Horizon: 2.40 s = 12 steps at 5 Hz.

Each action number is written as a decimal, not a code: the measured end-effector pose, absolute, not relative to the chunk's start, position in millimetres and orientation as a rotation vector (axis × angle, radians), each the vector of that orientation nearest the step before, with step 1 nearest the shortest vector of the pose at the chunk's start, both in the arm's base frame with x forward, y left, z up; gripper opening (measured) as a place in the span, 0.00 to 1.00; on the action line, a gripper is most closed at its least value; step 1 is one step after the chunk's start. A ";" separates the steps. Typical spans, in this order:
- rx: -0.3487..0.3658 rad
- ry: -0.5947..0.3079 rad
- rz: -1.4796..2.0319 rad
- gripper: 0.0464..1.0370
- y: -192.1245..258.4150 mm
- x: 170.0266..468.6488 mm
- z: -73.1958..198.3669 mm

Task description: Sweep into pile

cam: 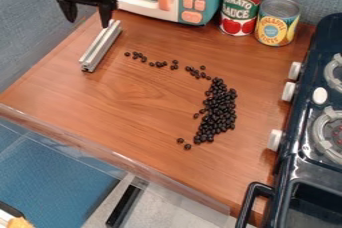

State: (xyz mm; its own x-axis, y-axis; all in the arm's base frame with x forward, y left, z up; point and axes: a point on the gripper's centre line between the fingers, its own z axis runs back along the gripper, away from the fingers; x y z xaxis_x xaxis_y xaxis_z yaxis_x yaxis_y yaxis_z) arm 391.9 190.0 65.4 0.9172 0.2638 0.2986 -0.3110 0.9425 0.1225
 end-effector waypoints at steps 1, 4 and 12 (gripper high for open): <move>0.140 -0.255 0.274 0.96 187.8 391.5 63.8; 0.120 -0.251 0.284 0.96 176.8 393.9 57.7; 0.184 -0.183 0.292 0.33 168.2 390.7 19.9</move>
State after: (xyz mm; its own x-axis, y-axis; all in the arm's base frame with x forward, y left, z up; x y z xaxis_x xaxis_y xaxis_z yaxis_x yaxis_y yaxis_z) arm 390.7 168.2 19.9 0.9413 0.2685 0.2049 -0.3017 0.9411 0.1527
